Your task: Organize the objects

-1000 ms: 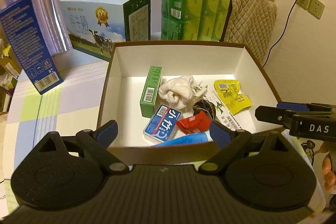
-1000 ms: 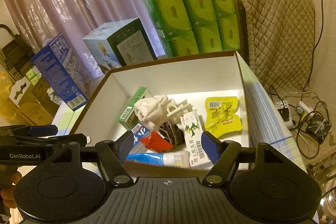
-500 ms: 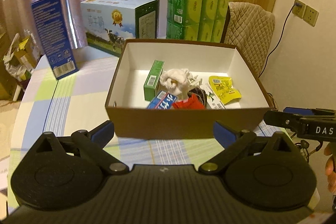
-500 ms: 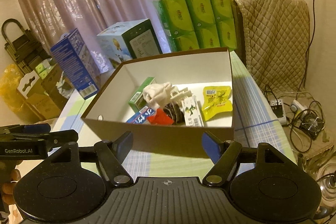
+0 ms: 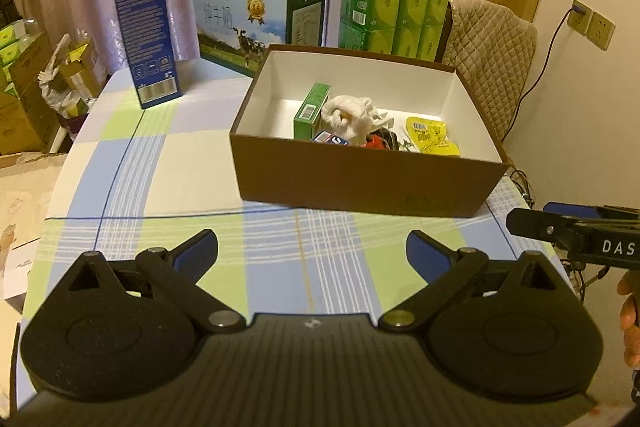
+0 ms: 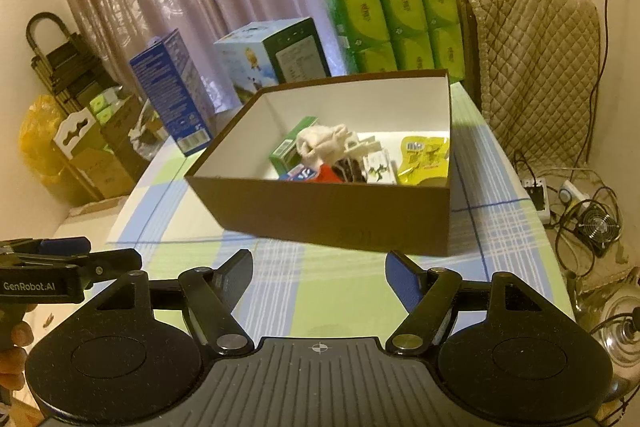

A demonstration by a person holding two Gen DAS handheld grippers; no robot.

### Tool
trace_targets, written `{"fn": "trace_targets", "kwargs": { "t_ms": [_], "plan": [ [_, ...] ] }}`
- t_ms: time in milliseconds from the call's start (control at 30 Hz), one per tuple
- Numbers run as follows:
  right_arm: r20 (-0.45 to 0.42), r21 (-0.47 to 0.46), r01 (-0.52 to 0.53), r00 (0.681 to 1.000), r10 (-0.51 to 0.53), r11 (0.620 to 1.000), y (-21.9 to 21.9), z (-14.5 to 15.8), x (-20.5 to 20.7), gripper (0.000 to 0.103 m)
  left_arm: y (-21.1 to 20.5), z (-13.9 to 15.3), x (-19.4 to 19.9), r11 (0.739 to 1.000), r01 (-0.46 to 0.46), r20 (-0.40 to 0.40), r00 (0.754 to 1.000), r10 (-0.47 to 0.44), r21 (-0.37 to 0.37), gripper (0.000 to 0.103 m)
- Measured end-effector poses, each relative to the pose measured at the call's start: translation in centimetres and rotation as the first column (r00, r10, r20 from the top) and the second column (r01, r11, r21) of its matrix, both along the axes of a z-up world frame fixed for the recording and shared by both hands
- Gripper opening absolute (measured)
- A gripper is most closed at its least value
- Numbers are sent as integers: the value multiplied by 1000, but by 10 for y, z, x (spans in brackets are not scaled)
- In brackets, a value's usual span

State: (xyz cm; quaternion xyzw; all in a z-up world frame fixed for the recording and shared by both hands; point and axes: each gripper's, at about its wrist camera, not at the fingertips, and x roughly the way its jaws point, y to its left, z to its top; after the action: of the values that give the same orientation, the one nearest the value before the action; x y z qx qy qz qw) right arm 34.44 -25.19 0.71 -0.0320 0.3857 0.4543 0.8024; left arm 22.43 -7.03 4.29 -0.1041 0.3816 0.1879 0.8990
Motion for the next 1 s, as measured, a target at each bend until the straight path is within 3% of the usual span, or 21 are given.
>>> {"fn": "trace_targets", "kwargs": {
  "t_ms": [1000],
  "plan": [
    [9, -69, 15, 1000, -14, 998, 4, -5, -131, 71, 12, -9, -110, 999, 40, -52, 998, -42, -26, 99]
  ]
}}
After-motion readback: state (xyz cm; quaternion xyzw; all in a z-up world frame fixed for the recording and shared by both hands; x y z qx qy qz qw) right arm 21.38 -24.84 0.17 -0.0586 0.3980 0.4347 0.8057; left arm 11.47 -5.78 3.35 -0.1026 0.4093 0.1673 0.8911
